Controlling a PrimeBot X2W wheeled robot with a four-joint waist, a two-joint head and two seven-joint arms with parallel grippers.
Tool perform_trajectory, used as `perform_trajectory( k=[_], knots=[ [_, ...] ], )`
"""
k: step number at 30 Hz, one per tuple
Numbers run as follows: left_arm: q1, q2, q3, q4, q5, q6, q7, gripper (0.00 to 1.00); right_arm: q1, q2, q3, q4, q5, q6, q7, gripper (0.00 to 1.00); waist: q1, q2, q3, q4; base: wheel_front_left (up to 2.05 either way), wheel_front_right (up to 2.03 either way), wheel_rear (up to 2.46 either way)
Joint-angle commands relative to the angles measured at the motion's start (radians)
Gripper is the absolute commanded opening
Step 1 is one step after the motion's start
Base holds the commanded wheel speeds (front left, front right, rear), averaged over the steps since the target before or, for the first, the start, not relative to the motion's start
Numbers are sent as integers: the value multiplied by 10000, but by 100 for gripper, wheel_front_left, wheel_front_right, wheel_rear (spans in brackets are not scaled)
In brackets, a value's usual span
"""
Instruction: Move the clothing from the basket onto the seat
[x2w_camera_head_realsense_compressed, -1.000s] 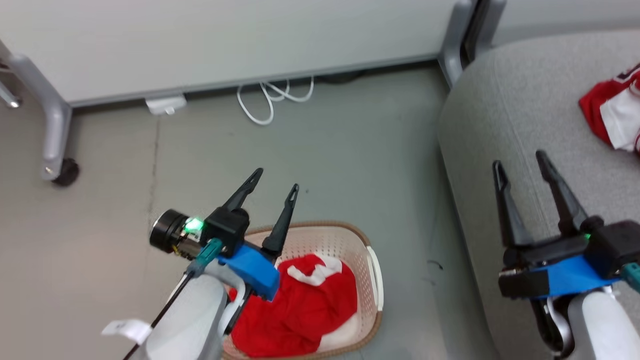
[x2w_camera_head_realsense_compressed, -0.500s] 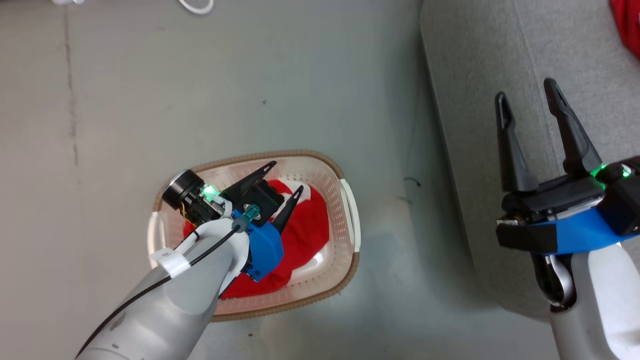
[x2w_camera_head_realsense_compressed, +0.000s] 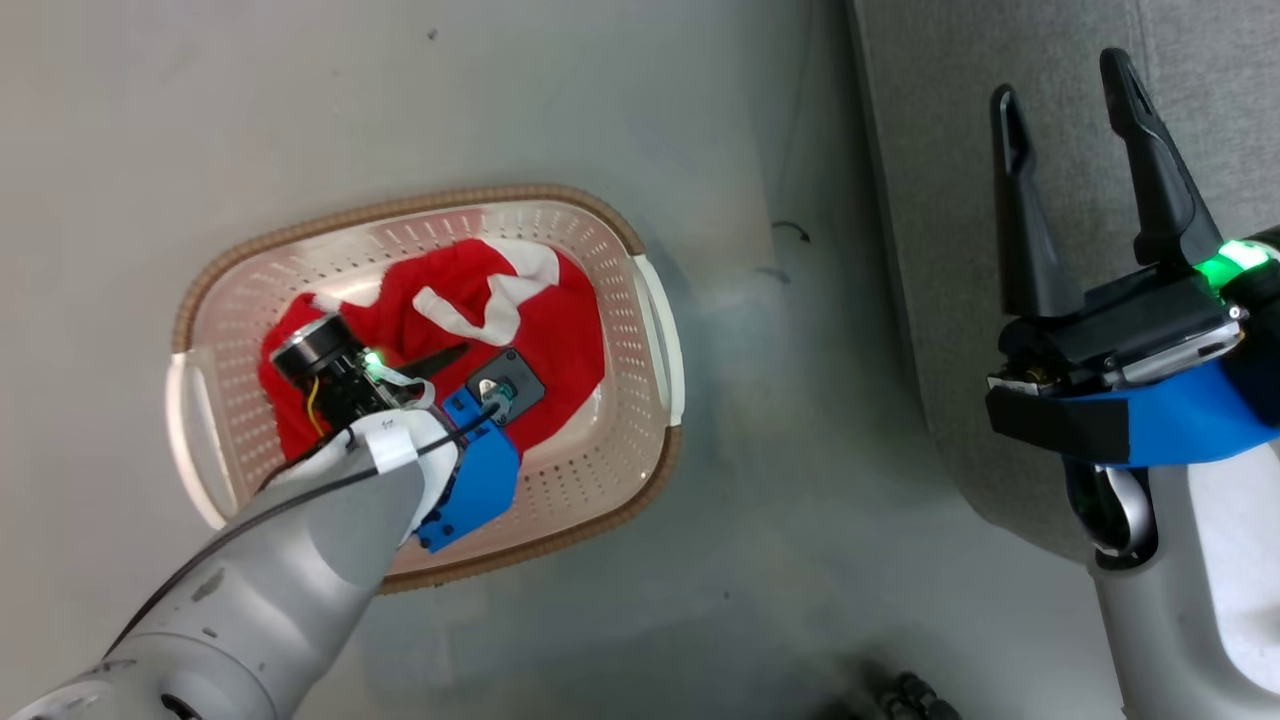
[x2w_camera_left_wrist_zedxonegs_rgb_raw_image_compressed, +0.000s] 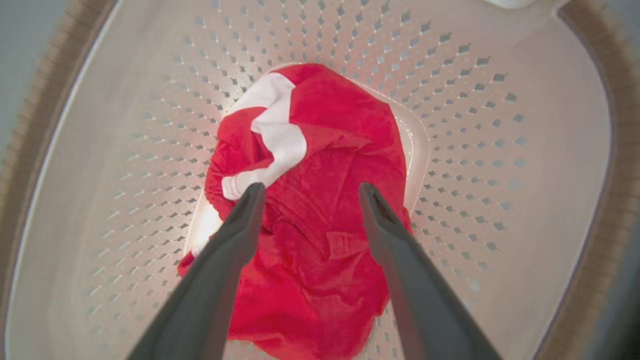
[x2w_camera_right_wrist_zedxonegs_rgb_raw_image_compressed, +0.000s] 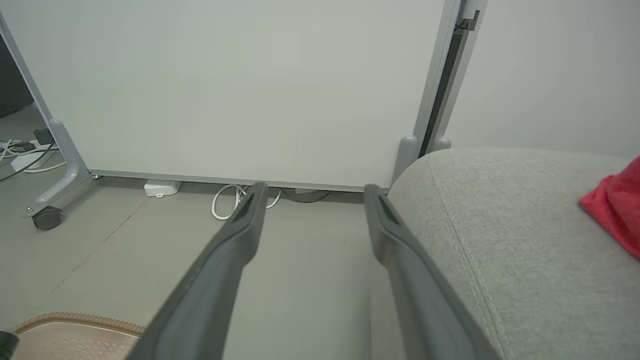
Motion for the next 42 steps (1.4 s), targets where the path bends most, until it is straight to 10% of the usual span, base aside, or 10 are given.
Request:
perform_trajectory(
  k=[1, 16, 35, 37, 42],
  knots=[
    [-222, 109, -77, 64, -59, -4, 227, 100, -185, -8, 16, -92, 31, 5, -3, 100, -2, 0, 458, -214, 0, 0, 0],
    [-363, 977, -289, -530, 674, -4, 3200, 100, -456, 30, 96, -936, -40, 5, -3, 100, -2, 0, 1937, -565, 0, 0, 0],
    [-1297, 986, -291, 53, 1043, -5, 2664, 100, 190, 67, -216, -2183, -217, 5, -3, 100, -2, 0, 3089, -595, 0, 0, 0],
    [-1459, 920, -291, 89, 1196, -5, 2273, 4, 222, 46, -258, -2222, -238, 5, -3, 100, -2, 0, 3125, -563, 0, 0, 0],
    [-1484, 695, -291, 422, 1097, -5, 1929, 0, 76, 75, -201, -2185, -254, 5, -4, 100, -2, 0, 3138, -509, 0, 0, 0]
  ],
)
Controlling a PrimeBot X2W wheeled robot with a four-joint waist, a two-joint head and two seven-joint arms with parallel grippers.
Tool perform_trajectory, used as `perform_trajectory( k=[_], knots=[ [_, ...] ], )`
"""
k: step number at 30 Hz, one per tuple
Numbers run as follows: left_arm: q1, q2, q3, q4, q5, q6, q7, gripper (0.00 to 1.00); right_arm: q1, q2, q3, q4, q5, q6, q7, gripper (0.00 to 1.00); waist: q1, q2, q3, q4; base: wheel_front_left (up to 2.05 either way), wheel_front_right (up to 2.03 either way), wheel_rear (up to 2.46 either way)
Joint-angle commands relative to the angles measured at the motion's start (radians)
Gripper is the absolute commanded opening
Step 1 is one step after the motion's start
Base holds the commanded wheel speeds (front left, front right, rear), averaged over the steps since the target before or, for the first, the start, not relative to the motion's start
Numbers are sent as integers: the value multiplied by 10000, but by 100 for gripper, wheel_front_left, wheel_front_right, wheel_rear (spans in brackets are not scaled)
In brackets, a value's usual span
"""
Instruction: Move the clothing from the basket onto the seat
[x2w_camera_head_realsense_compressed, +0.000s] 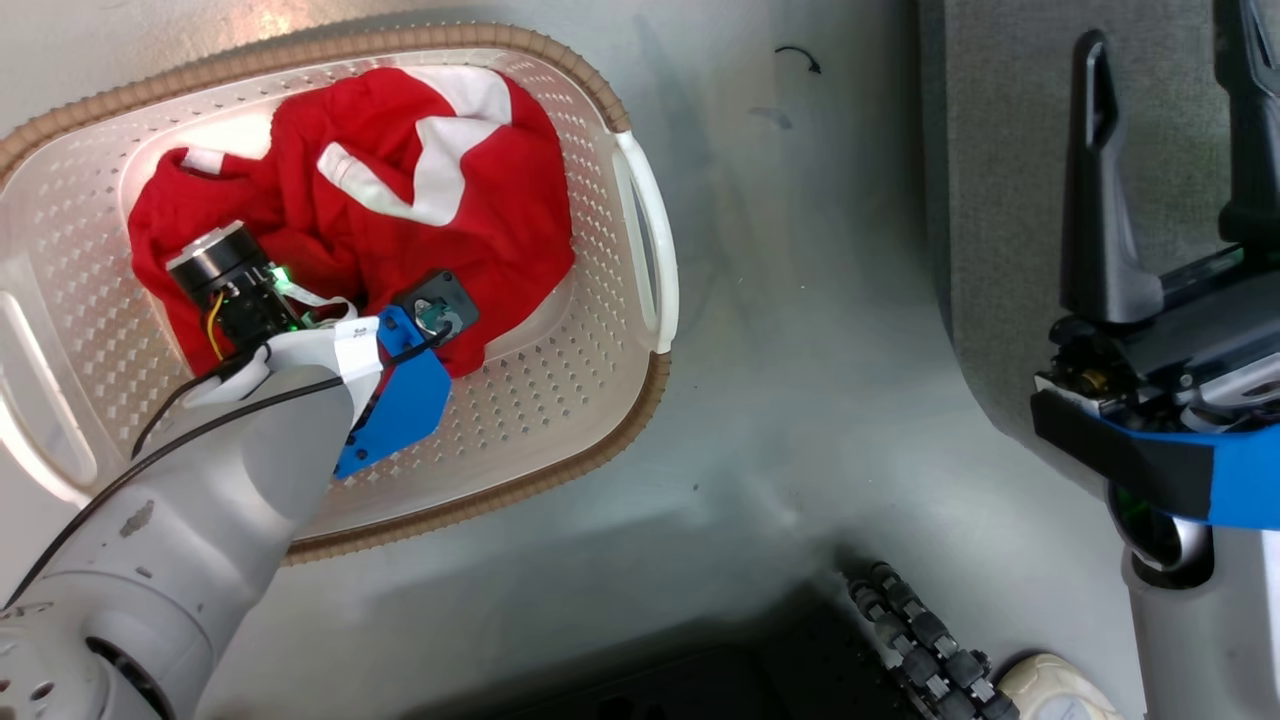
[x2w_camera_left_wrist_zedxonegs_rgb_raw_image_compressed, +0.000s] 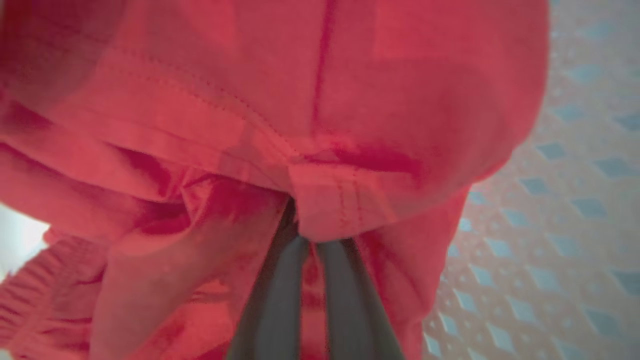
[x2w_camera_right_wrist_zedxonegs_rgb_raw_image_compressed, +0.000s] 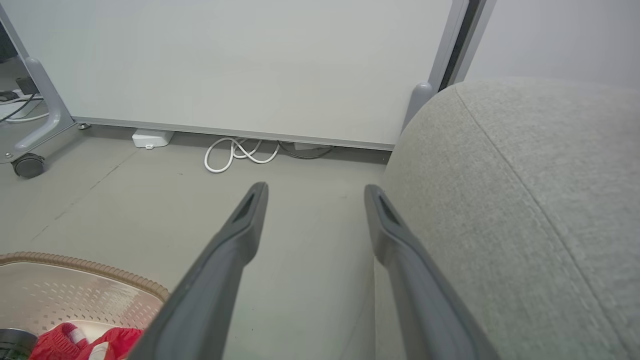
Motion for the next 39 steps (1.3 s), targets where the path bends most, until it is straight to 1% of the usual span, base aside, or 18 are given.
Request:
perform_trajectory(
  k=[1, 7, 12, 22, 28, 32, 33, 39],
  knots=[
    [-221, -52, -27, 55, -23, -5, -169, 0, -110, -1, -5, 9, -52, 5, -4, 100, 1, 0, -4, 15, 0, 0, 0],
    [-266, -356, -27, 212, -255, -5, -965, 0, -292, -73, -84, 88, -72, 5, -3, 100, 1, 0, -333, 238, 0, 0, 0],
    [-156, -654, -23, 369, -720, -5, -1763, 0, -337, -130, -113, 241, -64, 5, -3, 100, 1, 0, -868, 506, 0, 0, 0],
    [435, -1260, 327, 661, -1597, -5, -3640, 0, 40, -215, -189, 759, -86, 5, -3, 100, 1, 0, -2575, 1017, 0, 0, 0],
    [888, -1433, 679, 750, -2043, 30, -4106, 0, 360, -215, -230, 1191, -65, 5, -4, 100, 1, 0, -3803, 1253, 0, 0, 0],
    [1228, -1458, 968, 549, -2301, 86, -4219, 0, 705, -151, -262, 1439, -93, 5, -3, 100, 1, 0, -4691, 1412, 0, 0, 0],
    [1313, -1436, 1085, 377, -2374, 159, -4222, 0, 804, -155, -293, 1524, -96, 5, -3, 100, 1, 0, -4935, 1465, 0, 0, 0],
    [2082, -998, 1967, -1100, -2513, 496, -4226, 0, 1409, -107, -353, 1881, -129, 5, -3, 100, 1, 0, -6200, 1717, 0, 0, 0]
  ],
)
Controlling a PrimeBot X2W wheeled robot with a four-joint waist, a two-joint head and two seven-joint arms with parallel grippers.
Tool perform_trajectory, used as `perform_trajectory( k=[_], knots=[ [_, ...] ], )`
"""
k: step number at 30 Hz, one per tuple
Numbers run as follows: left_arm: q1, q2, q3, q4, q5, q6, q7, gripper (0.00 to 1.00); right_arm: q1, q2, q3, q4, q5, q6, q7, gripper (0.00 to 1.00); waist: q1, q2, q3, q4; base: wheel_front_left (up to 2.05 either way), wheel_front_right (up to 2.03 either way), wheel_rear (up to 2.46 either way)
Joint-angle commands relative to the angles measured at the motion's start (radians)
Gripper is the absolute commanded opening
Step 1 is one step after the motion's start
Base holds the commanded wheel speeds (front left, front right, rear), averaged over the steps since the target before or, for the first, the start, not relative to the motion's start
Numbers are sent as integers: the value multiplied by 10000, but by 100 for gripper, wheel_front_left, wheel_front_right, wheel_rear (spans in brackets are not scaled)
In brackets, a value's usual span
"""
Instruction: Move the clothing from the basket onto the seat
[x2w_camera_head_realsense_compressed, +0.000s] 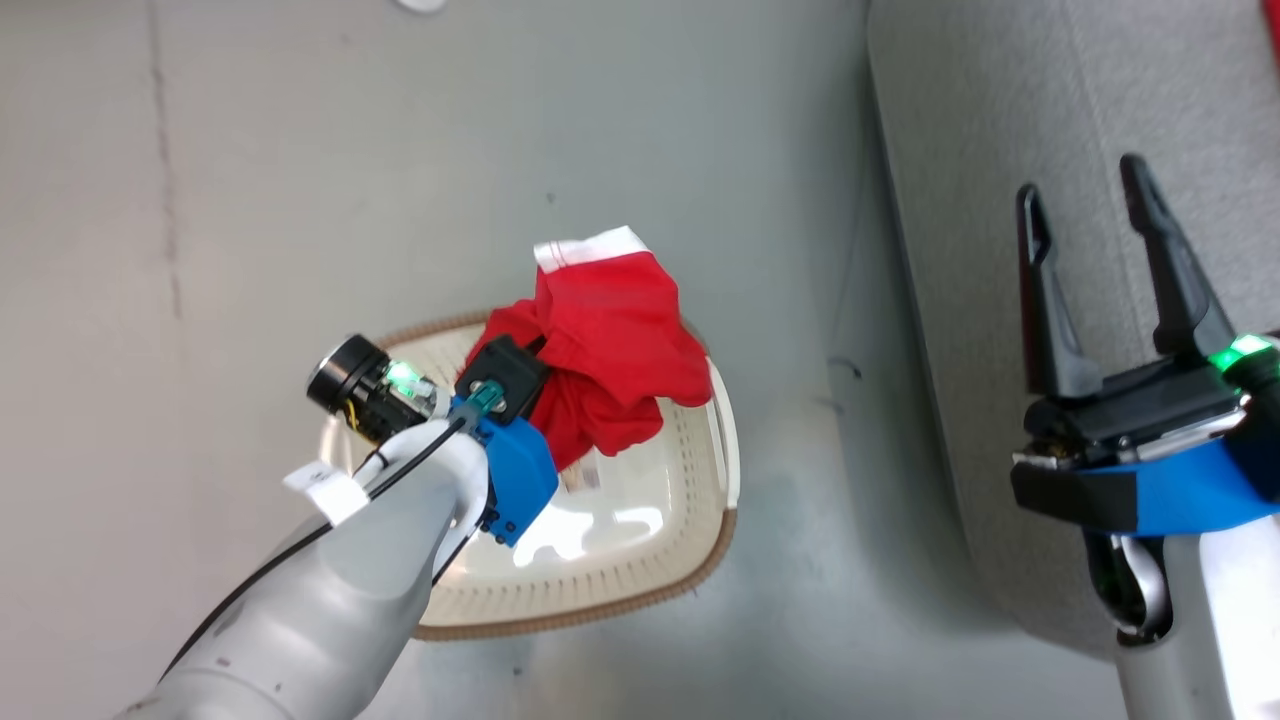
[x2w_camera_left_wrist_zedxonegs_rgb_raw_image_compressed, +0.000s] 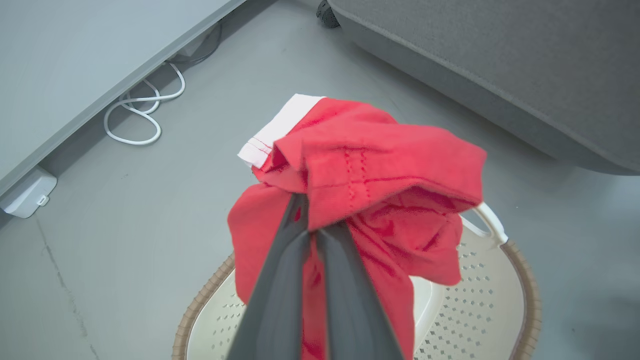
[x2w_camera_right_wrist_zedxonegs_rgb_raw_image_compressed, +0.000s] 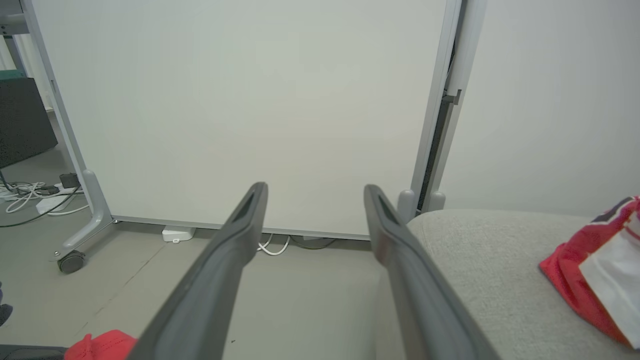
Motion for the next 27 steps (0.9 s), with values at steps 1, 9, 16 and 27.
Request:
perform_trajectory(
  k=[1, 9, 16, 27],
  knots=[
    [337, 178, 302, -407, -10, 105, -45, 0, 276, 24, -21, 112, -64, 5, -1, 100, 2, 0, -1017, 300, 0, 0, 0],
    [1471, 703, 2126, -2286, 155, 350, -48, 0, 983, 115, -19, 495, -99, 5, -2, 100, 2, 0, -2514, 453, 0, 0, 0],
    [2231, 862, 3397, -3387, 585, 259, -48, 0, 1550, 240, -6, 729, -121, 5, -1, 100, 2, 0, -3526, 522, 0, 0, 0],
    [3016, 635, 4926, -4910, 1094, -165, -48, 0, 2329, 414, -48, 881, -169, 5, 0, 100, 2, 0, -4674, 676, 0, 0, 0]
  ],
)
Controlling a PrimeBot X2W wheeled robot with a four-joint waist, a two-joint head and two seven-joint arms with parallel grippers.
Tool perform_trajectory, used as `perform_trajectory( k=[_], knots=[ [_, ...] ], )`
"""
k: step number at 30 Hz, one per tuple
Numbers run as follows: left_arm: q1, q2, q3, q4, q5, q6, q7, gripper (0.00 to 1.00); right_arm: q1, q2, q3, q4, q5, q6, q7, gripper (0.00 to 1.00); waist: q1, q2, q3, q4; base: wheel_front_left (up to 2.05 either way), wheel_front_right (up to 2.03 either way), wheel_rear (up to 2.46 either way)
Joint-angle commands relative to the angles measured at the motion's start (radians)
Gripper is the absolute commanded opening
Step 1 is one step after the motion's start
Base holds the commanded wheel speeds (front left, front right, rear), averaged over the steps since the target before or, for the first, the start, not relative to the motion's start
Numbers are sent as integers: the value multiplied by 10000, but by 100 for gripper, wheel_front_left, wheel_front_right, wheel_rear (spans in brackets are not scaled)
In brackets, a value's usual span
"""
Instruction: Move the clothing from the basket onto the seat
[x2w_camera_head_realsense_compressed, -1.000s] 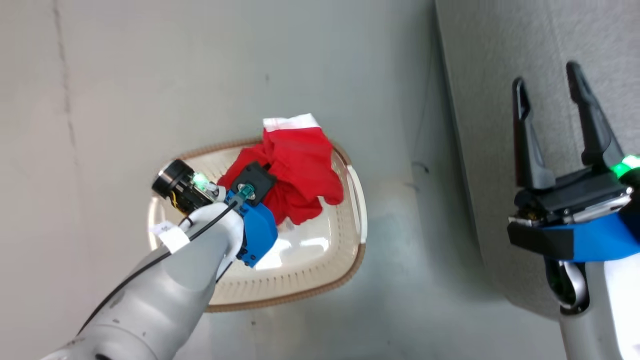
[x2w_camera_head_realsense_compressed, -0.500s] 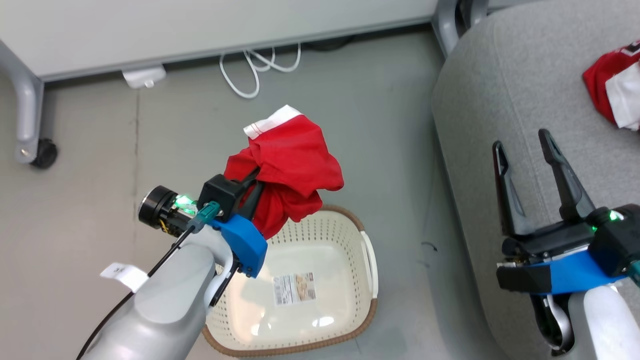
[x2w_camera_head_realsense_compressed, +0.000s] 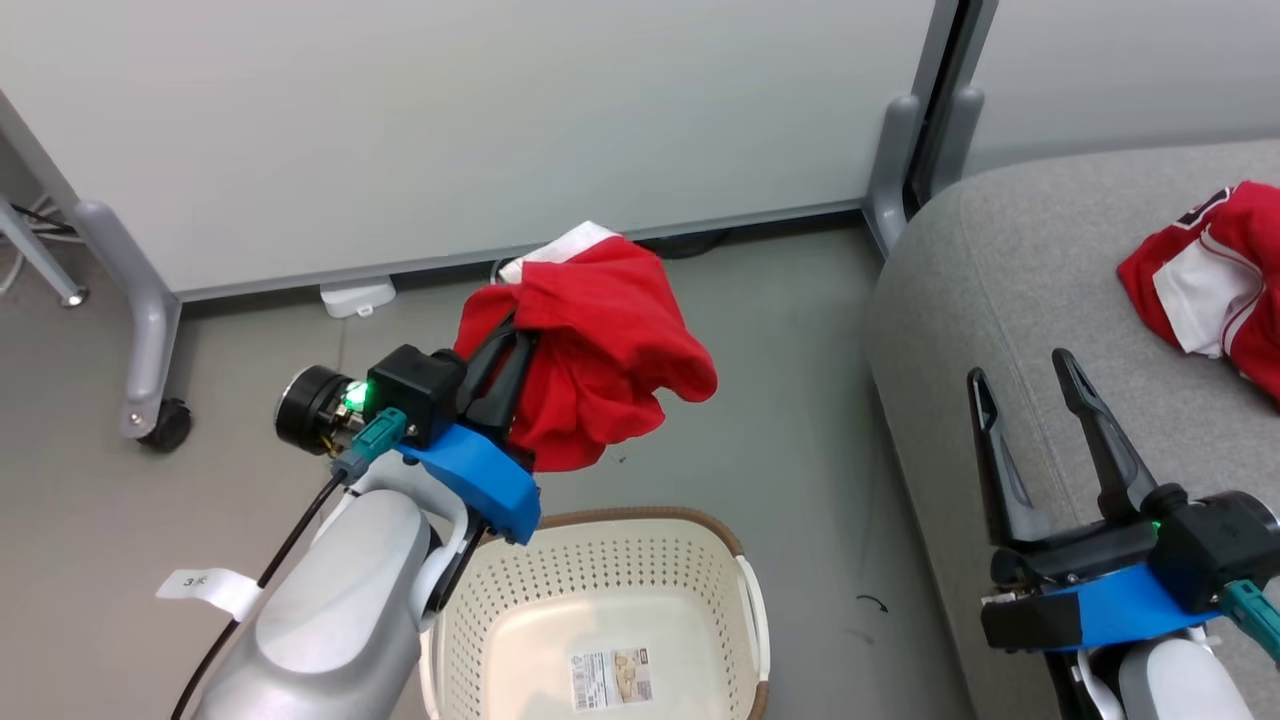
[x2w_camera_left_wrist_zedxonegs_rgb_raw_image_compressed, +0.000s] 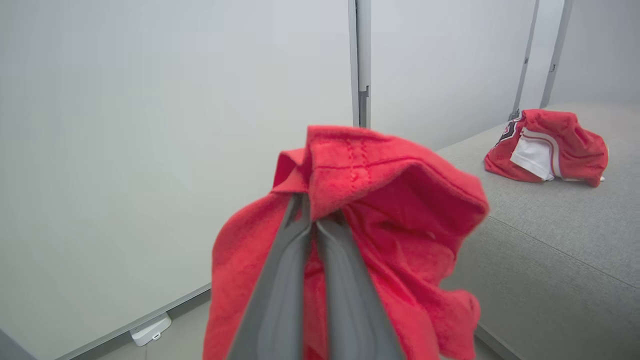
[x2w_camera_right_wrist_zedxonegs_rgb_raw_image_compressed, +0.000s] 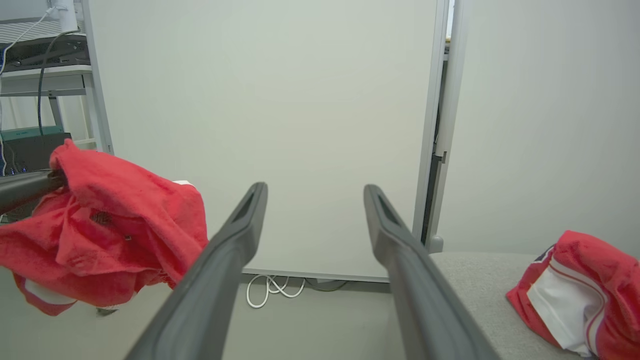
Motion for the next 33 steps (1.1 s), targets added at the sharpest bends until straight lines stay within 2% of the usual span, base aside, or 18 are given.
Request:
perform_trajectory(
  k=[1, 12, 22, 27, 33],
  knots=[
    [118, -65, 90, -169, 68, -40, -47, 0, 172, 34, -18, 25, 2, 5, 0, 100, 2, -1, -173, 73, 0, 0, 0],
    [387, -461, -16, -1218, 249, -187, -46, 0, 493, 233, 47, 13, 32, 5, 0, 100, 2, -1, -502, 159, 0, 0, 0],
    [667, -576, -322, -1405, 335, -197, -46, 0, 603, 220, 165, -7, 19, 5, 0, 100, 2, -1, -535, 177, 0, 0, 0],
    [601, -613, -395, -1365, 315, -198, -46, 0, 262, -48, 632, -30, -28, 5, 0, 100, 2, -1, -513, 224, 0, 0, 0],
    [367, -652, -501, -1323, 348, -214, -46, 0, -396, -569, 1823, 155, -125, 5, 0, 100, 2, -1, -464, 277, 0, 0, 0]
  ],
)
